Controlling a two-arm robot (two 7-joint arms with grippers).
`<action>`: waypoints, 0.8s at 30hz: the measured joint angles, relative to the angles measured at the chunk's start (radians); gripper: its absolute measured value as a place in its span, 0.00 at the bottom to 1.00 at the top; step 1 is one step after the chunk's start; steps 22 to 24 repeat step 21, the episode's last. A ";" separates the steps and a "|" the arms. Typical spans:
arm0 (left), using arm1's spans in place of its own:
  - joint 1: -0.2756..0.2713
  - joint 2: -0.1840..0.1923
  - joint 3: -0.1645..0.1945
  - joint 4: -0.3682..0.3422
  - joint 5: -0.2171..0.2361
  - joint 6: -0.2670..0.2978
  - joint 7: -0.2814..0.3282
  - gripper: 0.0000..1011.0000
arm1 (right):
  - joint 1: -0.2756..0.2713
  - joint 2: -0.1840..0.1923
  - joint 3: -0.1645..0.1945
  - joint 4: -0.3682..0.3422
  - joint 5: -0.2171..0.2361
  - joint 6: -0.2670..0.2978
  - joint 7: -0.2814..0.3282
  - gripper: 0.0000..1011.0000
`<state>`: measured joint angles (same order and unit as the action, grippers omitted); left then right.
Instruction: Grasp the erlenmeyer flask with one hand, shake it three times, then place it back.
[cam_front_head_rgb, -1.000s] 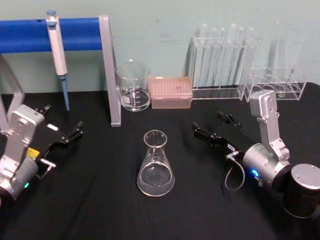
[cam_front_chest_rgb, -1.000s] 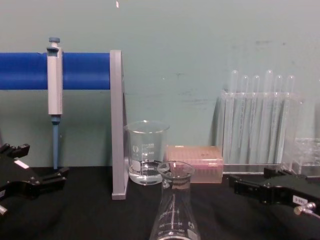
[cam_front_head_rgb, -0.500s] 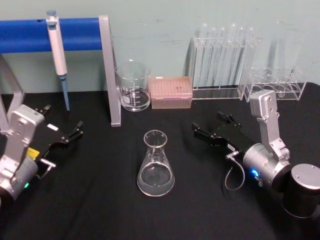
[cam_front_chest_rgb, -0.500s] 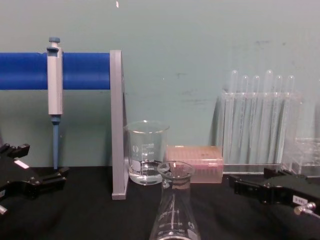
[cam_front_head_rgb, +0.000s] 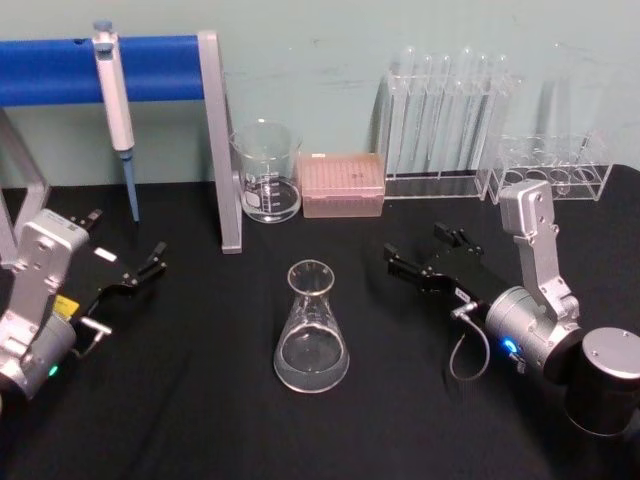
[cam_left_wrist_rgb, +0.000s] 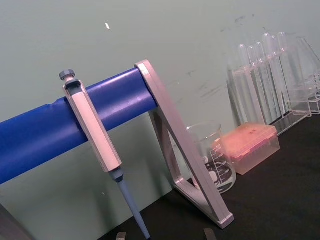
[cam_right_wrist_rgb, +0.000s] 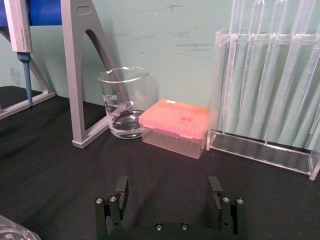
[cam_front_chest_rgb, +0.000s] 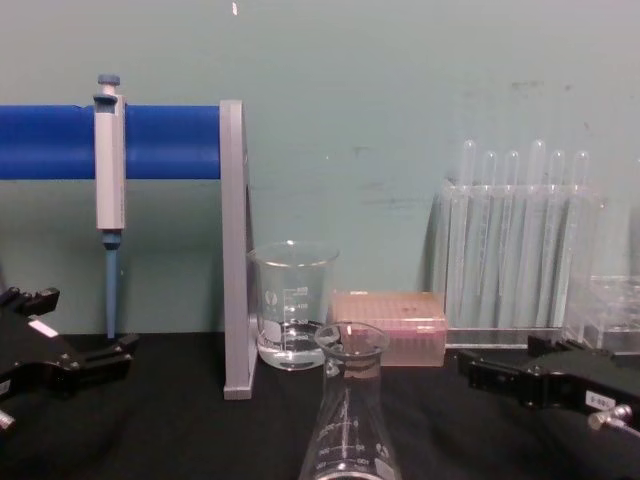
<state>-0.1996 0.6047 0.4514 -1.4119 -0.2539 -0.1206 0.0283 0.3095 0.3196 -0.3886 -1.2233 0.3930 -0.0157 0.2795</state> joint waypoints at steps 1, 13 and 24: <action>0.000 0.000 0.000 0.000 0.000 0.000 0.000 0.99 | 0.000 0.000 0.000 0.000 0.000 0.000 0.000 0.99; 0.000 0.000 0.000 0.000 0.000 0.000 0.000 0.99 | 0.000 0.000 0.000 0.000 0.000 0.000 0.000 0.99; 0.000 0.000 0.000 0.000 0.000 0.000 0.000 0.99 | 0.000 0.000 0.000 0.000 0.000 0.000 0.000 0.99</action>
